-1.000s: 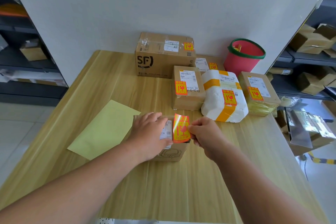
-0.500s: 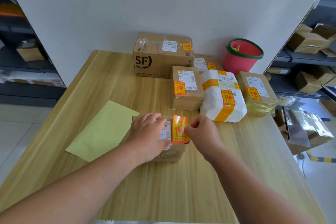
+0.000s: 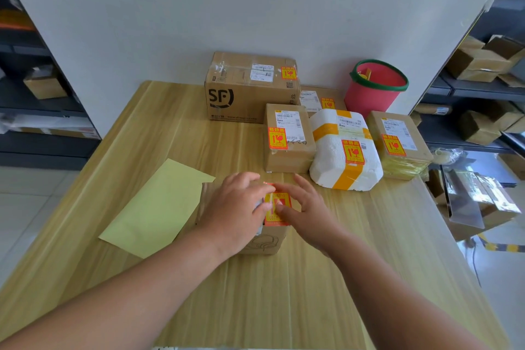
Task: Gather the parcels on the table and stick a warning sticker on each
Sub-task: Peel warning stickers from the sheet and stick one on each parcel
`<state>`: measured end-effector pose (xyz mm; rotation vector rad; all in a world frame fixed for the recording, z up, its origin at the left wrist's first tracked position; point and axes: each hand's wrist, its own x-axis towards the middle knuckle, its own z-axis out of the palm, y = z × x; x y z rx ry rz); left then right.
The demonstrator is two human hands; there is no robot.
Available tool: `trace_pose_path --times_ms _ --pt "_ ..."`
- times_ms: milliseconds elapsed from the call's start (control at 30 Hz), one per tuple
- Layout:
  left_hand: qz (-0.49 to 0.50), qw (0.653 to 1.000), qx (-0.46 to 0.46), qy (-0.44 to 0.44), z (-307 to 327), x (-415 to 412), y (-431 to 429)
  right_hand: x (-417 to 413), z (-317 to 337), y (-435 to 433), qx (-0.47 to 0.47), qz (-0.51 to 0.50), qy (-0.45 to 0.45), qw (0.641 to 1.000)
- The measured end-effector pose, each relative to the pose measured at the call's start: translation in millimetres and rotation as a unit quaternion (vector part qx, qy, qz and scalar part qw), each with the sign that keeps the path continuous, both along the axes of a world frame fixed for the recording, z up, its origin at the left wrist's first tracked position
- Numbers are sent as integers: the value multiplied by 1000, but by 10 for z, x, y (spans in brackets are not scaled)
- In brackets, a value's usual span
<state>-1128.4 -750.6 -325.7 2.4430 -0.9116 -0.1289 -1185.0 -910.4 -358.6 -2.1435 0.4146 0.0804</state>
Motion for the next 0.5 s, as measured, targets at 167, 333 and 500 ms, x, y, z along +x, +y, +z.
trace_pose_path --times_ms 167,333,500 --pt "4 985 171 -24 -116 76 -24 -35 -36 11 73 5 7 997" --pt "-11 977 209 -40 -123 59 -32 -71 -134 21 98 21 5 995" --pt "-34 969 241 -32 -195 -42 -48 -117 -191 35 -9 40 13 999"
